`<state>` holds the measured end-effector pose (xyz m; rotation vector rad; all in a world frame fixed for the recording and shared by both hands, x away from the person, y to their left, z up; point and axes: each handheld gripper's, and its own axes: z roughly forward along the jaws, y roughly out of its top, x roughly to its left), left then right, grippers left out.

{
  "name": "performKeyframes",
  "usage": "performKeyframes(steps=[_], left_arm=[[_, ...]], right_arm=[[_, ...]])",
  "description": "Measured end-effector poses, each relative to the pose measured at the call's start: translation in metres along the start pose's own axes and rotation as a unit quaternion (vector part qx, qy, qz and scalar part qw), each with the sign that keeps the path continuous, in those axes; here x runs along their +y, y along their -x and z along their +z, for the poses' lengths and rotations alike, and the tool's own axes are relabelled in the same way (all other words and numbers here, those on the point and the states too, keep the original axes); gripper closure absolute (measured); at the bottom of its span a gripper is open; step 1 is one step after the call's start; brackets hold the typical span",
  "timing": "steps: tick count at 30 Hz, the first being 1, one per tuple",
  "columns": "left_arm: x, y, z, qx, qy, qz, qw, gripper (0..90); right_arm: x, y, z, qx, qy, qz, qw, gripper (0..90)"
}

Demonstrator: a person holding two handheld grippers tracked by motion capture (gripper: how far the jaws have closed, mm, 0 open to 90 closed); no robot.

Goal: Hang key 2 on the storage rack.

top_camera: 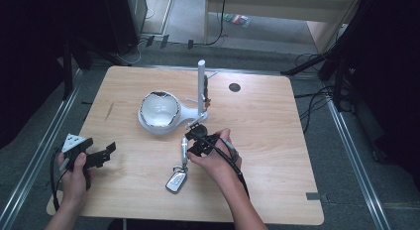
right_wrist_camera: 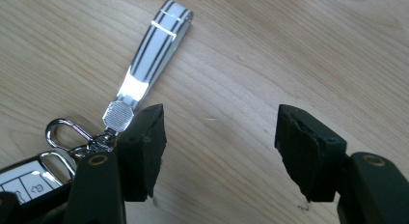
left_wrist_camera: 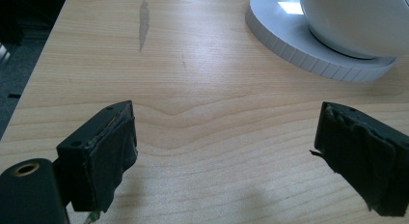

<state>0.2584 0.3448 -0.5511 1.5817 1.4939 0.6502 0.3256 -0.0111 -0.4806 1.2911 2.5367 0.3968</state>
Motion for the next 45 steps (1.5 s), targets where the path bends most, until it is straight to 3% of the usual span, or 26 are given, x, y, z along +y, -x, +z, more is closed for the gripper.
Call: performKeyframes(steps=[13,26,31,45], left_arm=[[0.000,0.000,0.000,0.000,-0.001,0.000,1.0000,8.0],[0.000,0.000,0.000,-0.001,0.000,-0.002,1.0000,8.0],[0.000,0.000,0.000,0.000,0.000,-0.002,1.0000,8.0],[0.000,0.000,0.000,0.000,0.000,-0.003,1.0000,8.0]], right_arm=[[0.007,-0.021,0.011,0.006,-0.022,-0.012,0.9997,40.9],[0.017,-0.032,0.023,0.018,-0.035,-0.005,0.9992,48.4],[0.022,-0.037,0.028,0.028,-0.044,0.011,0.9986,51.5],[0.028,-0.045,0.029,0.040,-0.050,0.008,0.9979,56.8]])
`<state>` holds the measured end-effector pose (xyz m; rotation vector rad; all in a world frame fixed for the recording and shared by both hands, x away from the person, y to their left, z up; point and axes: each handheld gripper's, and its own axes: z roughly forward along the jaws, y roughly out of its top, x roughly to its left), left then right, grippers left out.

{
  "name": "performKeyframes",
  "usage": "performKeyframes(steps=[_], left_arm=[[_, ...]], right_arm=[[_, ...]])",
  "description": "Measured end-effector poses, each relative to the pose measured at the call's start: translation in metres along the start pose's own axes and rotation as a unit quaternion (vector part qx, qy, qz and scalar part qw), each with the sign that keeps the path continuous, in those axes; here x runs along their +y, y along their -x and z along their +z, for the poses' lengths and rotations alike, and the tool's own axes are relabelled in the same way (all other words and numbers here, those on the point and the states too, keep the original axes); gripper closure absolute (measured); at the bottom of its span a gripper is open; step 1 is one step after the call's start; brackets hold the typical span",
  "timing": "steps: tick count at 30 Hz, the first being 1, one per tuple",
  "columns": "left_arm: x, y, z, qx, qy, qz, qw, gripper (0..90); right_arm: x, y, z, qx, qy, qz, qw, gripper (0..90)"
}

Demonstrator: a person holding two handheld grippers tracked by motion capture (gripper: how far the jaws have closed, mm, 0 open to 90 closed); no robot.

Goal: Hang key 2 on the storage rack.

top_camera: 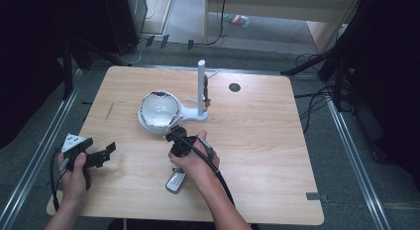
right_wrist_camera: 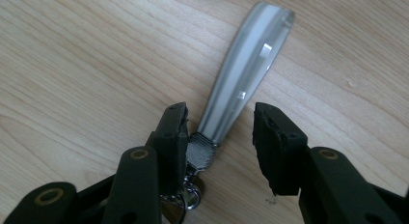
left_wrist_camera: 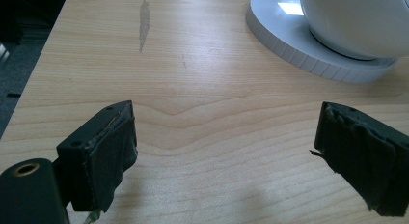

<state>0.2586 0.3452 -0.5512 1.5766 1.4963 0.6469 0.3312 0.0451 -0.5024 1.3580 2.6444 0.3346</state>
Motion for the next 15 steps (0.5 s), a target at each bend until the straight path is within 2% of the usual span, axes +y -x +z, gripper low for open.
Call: performKeyframes(steps=[8,11,15], left_arm=[[0.0001,-0.0001,-0.0002,0.000,-0.001,-0.001,1.0000,8.0],[0.0001,-0.0001,-0.0001,0.000,-0.001,-0.001,1.0000,8.0],[0.0000,-0.0001,0.0000,0.000,0.000,0.000,1.0000,8.0]], right_arm=[[0.0024,-0.0014,0.0053,-0.013,-0.011,0.001,0.9998,59.0],[0.0016,0.0007,0.0081,-0.008,-0.023,0.001,0.9997,64.7],[-0.0003,0.0032,0.0078,0.003,-0.018,0.008,0.9998,69.3]])
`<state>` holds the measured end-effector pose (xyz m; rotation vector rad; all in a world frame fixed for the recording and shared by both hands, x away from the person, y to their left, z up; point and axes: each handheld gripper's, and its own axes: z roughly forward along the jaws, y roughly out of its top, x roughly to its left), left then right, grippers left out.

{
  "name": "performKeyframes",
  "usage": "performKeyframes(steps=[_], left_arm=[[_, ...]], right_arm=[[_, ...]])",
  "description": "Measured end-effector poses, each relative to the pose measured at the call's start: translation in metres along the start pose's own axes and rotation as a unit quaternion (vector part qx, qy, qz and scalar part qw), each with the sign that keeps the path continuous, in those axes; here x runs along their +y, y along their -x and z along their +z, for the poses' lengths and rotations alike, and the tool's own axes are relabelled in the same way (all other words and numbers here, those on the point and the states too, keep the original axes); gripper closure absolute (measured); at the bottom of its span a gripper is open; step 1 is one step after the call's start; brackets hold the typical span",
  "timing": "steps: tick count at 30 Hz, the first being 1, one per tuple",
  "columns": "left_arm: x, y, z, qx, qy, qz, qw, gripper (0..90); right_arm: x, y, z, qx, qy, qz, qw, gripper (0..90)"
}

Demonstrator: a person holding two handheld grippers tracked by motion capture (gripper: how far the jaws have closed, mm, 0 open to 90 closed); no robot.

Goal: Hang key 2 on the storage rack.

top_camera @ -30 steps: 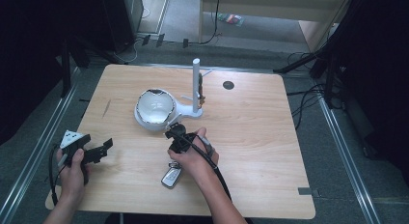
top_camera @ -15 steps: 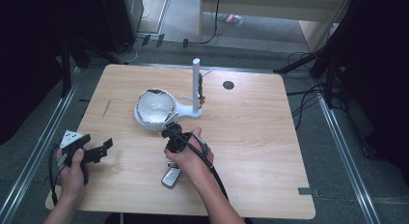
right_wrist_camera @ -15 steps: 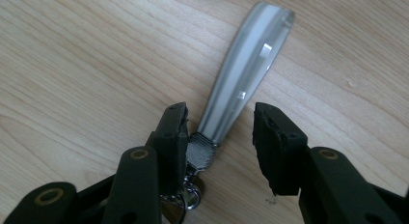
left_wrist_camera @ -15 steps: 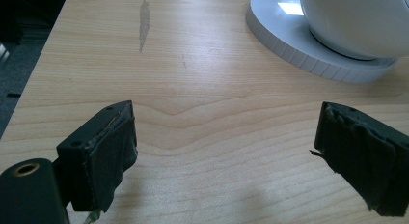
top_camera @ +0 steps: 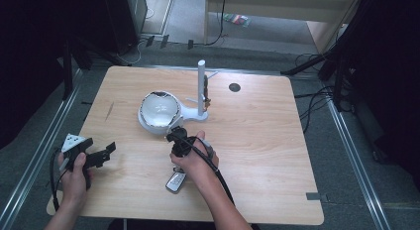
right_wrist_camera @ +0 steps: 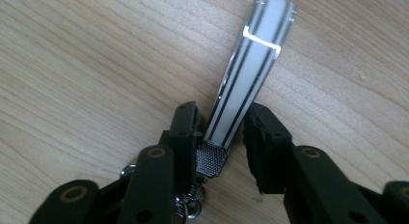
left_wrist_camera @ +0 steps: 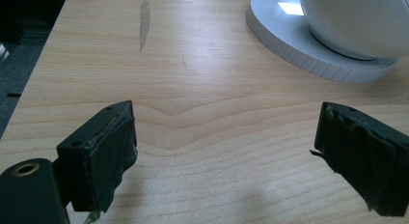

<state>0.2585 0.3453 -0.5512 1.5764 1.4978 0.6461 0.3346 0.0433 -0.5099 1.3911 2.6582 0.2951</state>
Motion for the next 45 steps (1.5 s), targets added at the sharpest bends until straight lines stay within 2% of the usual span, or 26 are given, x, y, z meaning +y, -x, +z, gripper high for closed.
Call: performKeyframes(steps=[2,9,11,12,13,14,16,23,26,27,28,29,30,31,32,33,34,35,36,37,38,39,40,41,42,45], left_arm=[[0.000,0.000,0.000,0.000,0.000,0.000,1.0000,8.0],[0.000,0.000,0.000,0.000,0.000,-0.001,1.0000,8.0],[0.000,0.000,0.000,0.000,0.000,-0.001,1.0000,8.0],[0.000,0.000,0.000,-0.001,-0.001,-0.002,1.0000,8.0],[0.000,0.000,0.000,-0.001,-0.001,-0.001,1.0000,8.0],[0.000,0.000,0.000,0.000,-0.001,-0.002,1.0000,8.0],[0.000,0.000,0.000,0.000,0.000,-0.002,1.0000,8.0],[0.000,0.000,0.000,0.001,0.002,-0.003,1.0000,8.0],[0.000,0.000,0.000,0.000,0.002,-0.002,1.0000,8.0],[0.000,0.000,0.000,0.000,0.002,-0.003,1.0000,8.0],[0.000,0.000,0.000,0.000,0.001,-0.001,1.0000,8.0],[0.000,0.000,0.000,0.000,0.001,-0.001,1.0000,8.0],[0.000,0.000,0.000,0.000,0.000,-0.001,1.0000,8.0],[0.000,0.000,0.000,0.000,0.000,-0.001,1.0000,8.0],[0.000,0.000,0.000,0.001,0.001,-0.003,1.0000,8.0],[0.000,0.000,0.000,0.000,0.001,-0.003,1.0000,8.0],[0.000,0.000,0.000,0.001,0.002,-0.003,1.0000,8.0],[0.000,0.000,0.000,0.000,0.001,-0.002,1.0000,8.0],[0.000,0.000,0.000,0.000,0.002,-0.002,1.0000,8.0],[0.000,0.000,0.000,0.000,0.002,-0.002,1.0000,8.0],[0.000,0.000,0.000,0.000,0.002,-0.002,1.0000,8.0],[0.000,0.000,0.000,0.001,0.002,-0.001,1.0000,8.0],[0.000,0.000,0.000,0.001,0.002,-0.002,1.0000,8.0],[0.000,0.000,0.000,0.000,0.002,-0.001,1.0000,8.1],[0.000,0.000,0.000,0.000,0.002,0.000,1.0000,8.1],[0.000,0.000,0.000,0.000,0.002,0.000,1.0000,8.0]], right_arm=[[-0.003,0.001,0.000,0.000,0.011,0.001,0.9999,76.7],[-0.008,0.003,-0.001,-0.003,0.035,-0.003,0.9994,77.1],[-0.011,0.004,-0.002,-0.003,0.051,0.000,0.9987,77.2],[-0.015,0.006,-0.006,0.001,0.072,0.002,0.9974,77.2],[-0.015,0.006,-0.006,0.001,0.072,0.002,0.9974,77.2],[-0.019,0.007,-0.013,-0.002,0.096,0.004,0.9954,77.2],[-0.021,0.009,-0.017,0.001,0.108,0.008,0.9942,77.2],[-0.037,0.024,-0.041,-0.004,0.181,0.021,0.9832,77.2],[-0.044,0.030,-0.049,-0.004,0.215,0.031,0.9760,77.2],[-0.047,0.033,-0.053,-0.004,0.228,0.034,0.9730,77.2],[-0.050,0.036,-0.057,-0.009,0.247,0.039,0.9682,77.2],[-0.051,0.038,-0.060,-0.012,0.256,0.041,0.9657,77.2],[-0.051,0.038,-0.060,-0.012,0.256,0.041,0.9657,77.2],[-0.053,0.040,-0.063,-0.013,0.266,0.041,0.9629,77.3],[-0.054,0.042,-0.067,-0.017,0.277,0.045,0.9595,77.2],[-0.056,0.046,-0.073,-0.015,0.294,0.050,0.9543,77.3],[-0.056,0.046,-0.073,-0.015,0.294,0.050,0.9543,77.3],[-0.056,0.048,-0.075,-0.015,0.300,0.051,0.9525,77.2],[-0.058,0.051,-0.080,-0.020,0.312,0.056,0.9482,77.3],[-0.058,0.053,-0.082,-0.021,0.317,0.055,0.9465,77.3],[-0.058,0.053,-0.082,-0.021,0.317,0.055,0.9465,77.3],[-0.059,0.055,-0.085,-0.027,0.327,0.055,0.9429,77.2],[-0.059,0.055,-0.085,-0.027,0.327,0.055,0.9429,77.2],[-0.059,0.057,-0.088,-0.026,0.337,0.052,0.9396,77.3],[-0.059,0.057,-0.088,-0.026,0.337,0.052,0.9396,77.3],[-0.059,0.061,-0.091,-0.012,0.349,0.050,0.9357,77.3]])
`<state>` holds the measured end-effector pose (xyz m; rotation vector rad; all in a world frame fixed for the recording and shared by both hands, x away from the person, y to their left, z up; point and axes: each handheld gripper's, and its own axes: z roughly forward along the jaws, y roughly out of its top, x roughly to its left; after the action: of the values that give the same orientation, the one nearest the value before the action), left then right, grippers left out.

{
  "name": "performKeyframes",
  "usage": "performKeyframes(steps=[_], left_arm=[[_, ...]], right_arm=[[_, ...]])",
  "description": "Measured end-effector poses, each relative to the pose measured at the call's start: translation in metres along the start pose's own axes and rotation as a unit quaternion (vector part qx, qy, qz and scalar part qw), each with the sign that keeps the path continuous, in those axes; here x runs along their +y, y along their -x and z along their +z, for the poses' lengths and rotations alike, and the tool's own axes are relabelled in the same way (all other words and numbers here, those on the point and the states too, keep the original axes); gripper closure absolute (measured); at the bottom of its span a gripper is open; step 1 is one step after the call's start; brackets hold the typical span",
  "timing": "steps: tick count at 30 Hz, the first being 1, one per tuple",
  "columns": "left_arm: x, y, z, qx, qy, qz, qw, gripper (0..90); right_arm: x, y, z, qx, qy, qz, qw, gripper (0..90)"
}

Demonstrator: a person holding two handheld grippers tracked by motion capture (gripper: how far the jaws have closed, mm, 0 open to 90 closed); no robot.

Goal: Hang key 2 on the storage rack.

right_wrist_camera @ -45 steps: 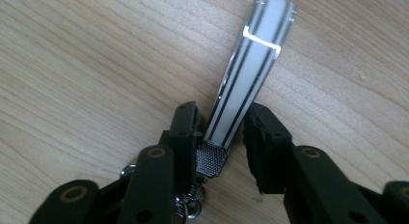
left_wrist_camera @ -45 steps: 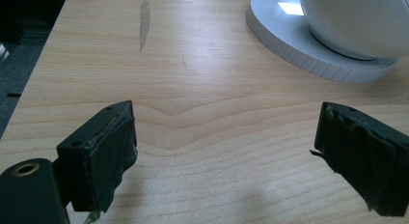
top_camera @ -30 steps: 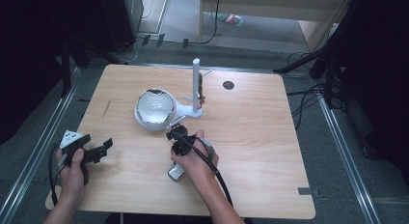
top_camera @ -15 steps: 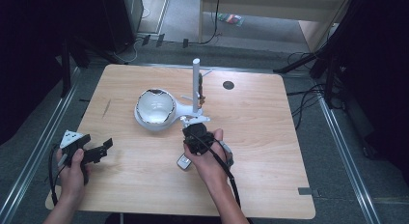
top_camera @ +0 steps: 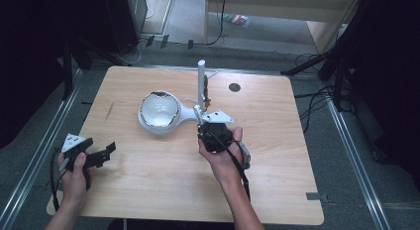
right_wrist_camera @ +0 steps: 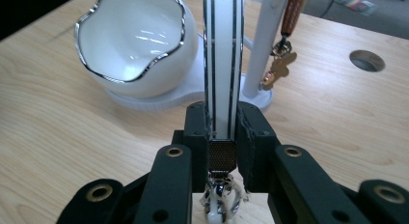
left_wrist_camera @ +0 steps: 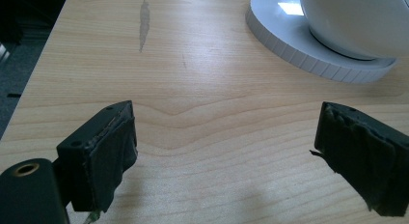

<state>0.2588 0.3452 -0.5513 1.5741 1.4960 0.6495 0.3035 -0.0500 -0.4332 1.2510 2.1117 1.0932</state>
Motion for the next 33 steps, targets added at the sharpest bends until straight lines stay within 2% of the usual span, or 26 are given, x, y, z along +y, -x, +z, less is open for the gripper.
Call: performKeyframes(steps=[6,14,19,20,21,23,24,26,27,28,29,30,31,33], left_arm=[[0.000,0.000,0.000,0.000,0.000,0.000,1.0000,8.0],[0.000,0.000,0.000,0.000,0.000,-0.002,1.0000,8.0],[0.000,0.000,0.000,-0.001,0.000,-0.002,1.0000,8.0],[0.000,0.000,0.000,-0.001,0.001,-0.002,1.0000,8.0],[0.000,0.000,0.000,-0.001,0.000,-0.001,1.0000,8.0],[0.000,0.000,0.000,-0.001,-0.001,0.000,1.0000,8.0],[0.000,0.000,0.000,-0.001,-0.001,0.000,1.0000,8.0],[0.000,0.000,0.000,-0.001,-0.001,0.000,1.0000,8.0],[0.000,0.000,0.000,-0.001,-0.002,0.000,1.0000,8.0],[0.000,0.000,0.000,-0.001,-0.002,0.000,1.0000,8.0],[0.000,0.000,0.000,-0.001,-0.002,0.001,1.0000,8.0],[0.000,0.000,0.000,0.000,-0.002,0.001,1.0000,8.0],[0.000,0.000,0.000,0.000,-0.002,0.002,1.0000,8.0],[0.000,0.000,0.000,0.000,-0.002,0.002,1.0000,8.0]], right_arm=[[0.012,0.004,-0.001,-0.003,0.016,-0.004,0.9999,77.2],[0.024,0.014,0.004,0.006,0.021,0.016,0.9997,77.2],[0.024,0.018,0.008,0.006,0.018,0.024,0.9995,77.2],[0.023,0.022,0.008,-0.011,0.022,0.030,0.9992,77.3],[0.023,0.022,0.008,-0.011,0.022,0.030,0.9992,77.3],[0.023,0.028,0.008,-0.035,0.019,0.036,0.9986,77.2],[0.023,0.031,0.009,-0.038,0.017,0.034,0.9986,77.2],[0.023,0.032,0.009,-0.035,0.017,0.037,0.9986,77.2],[0.023,0.034,0.008,-0.025,0.018,0.036,0.9989,77.2],[0.023,0.034,0.006,0.011,0.023,0.037,0.9990,77.2],[0.023,0.034,0.006,0.011,0.023,0.037,0.9990,77.2],[0.023,0.034,0.007,0.031,0.019,0.038,0.9986,77.2],[0.022,0.030,0.010,0.036,0.009,0.027,0.9989,77.2],[0.022,0.029,0.015,0.040,0.004,0.025,0.9989,77.2]])
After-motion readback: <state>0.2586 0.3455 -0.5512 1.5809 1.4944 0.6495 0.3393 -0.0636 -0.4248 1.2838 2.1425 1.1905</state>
